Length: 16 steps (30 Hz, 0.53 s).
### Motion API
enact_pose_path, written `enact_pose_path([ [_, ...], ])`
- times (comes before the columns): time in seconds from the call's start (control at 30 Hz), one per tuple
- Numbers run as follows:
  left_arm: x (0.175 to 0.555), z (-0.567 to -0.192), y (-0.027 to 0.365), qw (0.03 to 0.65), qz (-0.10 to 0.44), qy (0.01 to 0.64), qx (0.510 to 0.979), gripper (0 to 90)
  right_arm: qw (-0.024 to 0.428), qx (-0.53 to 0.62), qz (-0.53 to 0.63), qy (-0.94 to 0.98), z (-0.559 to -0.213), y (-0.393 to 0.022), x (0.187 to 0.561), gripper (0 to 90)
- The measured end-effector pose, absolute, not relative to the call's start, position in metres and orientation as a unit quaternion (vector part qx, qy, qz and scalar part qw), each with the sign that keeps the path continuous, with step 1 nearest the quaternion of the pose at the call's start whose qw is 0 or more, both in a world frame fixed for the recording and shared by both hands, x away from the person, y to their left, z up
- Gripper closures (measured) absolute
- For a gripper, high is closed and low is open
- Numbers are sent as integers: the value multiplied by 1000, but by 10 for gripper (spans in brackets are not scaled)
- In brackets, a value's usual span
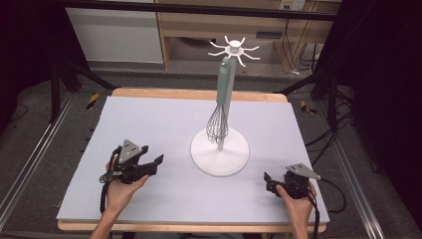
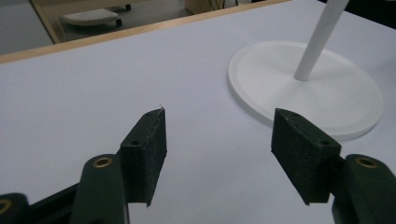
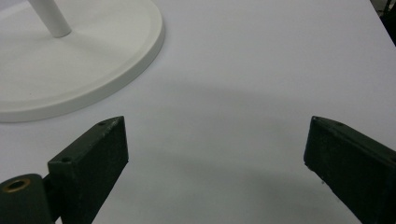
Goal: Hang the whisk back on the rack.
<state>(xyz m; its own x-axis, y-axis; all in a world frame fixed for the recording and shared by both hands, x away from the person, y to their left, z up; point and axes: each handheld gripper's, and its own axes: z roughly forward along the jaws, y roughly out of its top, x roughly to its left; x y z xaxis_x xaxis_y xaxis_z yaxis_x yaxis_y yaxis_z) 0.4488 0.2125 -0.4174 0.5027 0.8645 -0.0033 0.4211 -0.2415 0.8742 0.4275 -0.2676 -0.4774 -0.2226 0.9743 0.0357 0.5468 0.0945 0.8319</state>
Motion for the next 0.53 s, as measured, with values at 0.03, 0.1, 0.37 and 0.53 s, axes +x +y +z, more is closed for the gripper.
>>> enact_pose_path([
  [0.03,447,-420,219,438,258,438,741,347,284,556,374,686,-478,-268,428,67],
  [0.1,446,-422,223,437,259,442,739,345,284,557,372,686,-478,-268,427,67],
  [0.37,442,-433,260,419,263,483,723,326,288,555,355,694,-480,-269,425,62],
  [0.53,446,-439,273,404,264,497,721,316,286,555,354,696,-480,-270,424,62],
])
